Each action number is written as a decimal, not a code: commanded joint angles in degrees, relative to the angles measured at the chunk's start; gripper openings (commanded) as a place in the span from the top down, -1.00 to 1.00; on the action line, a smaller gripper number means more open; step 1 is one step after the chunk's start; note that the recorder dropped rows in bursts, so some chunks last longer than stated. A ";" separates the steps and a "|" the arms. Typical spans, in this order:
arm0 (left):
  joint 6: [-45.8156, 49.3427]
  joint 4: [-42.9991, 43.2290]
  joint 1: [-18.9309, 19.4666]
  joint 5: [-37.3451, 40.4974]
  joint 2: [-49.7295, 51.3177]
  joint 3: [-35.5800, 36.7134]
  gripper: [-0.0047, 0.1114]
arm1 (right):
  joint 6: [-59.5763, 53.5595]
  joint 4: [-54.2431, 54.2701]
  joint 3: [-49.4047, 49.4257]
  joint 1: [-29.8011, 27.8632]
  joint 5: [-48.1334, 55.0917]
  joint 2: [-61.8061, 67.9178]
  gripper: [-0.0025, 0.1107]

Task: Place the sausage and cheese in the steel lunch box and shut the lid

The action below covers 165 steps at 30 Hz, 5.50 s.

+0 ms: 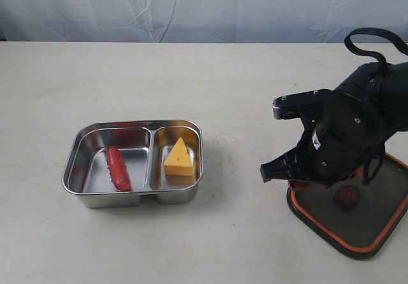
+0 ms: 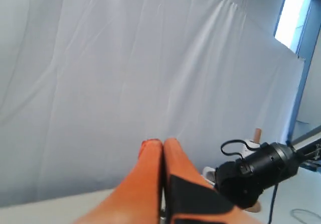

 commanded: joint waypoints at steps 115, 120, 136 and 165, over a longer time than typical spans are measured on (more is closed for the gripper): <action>24.08 1.45 0.00 22.87 36.79 -0.11 0.10 | -57.25 77.24 -9.87 23.90 -28.46 -20.04 0.97; 24.89 2.29 0.00 21.40 36.79 -0.11 0.02 | -57.37 77.24 -11.68 26.24 -31.23 -18.10 0.97; 26.48 -3.81 0.00 21.11 39.84 -0.11 0.02 | -57.37 76.64 -11.85 27.77 -33.28 -17.57 0.97; 46.49 -1.74 0.00 12.59 39.84 -0.11 0.91 | -57.47 71.67 -17.39 32.33 -22.06 -13.28 0.97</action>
